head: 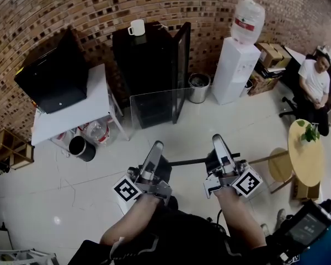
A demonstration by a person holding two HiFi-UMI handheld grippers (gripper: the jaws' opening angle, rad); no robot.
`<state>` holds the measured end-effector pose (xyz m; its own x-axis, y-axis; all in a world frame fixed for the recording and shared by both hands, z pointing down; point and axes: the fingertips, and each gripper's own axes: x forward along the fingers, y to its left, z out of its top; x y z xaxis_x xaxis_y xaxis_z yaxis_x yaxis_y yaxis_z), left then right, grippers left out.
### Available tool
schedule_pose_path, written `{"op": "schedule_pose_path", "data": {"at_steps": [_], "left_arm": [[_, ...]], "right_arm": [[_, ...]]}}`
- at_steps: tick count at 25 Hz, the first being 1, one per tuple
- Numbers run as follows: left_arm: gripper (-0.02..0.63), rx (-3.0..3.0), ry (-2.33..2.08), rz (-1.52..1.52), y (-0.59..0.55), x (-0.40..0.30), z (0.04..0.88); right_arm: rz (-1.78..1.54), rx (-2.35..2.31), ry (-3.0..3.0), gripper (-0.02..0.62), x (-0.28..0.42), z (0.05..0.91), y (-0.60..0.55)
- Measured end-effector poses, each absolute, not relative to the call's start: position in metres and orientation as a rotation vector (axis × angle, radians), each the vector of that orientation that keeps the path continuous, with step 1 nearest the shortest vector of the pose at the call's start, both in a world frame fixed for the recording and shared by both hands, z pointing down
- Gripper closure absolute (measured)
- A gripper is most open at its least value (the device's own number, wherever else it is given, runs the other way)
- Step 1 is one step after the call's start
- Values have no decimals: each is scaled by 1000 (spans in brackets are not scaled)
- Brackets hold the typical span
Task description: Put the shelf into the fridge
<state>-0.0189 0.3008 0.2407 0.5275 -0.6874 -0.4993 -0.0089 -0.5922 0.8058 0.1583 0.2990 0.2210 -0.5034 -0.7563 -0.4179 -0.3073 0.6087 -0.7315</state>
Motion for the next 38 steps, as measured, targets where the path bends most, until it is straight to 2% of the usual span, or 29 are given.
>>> {"op": "schedule_pose_path", "data": {"at_steps": [14,38], "left_arm": [[595,1850,-628,-1056,229,-55,302],[597,1725,-712,-1064,133,-92,355]], "right_arm": [[-960,-829,2064,555,123,287,218],[-1149,-803,2069,561,84,339,109]]}}
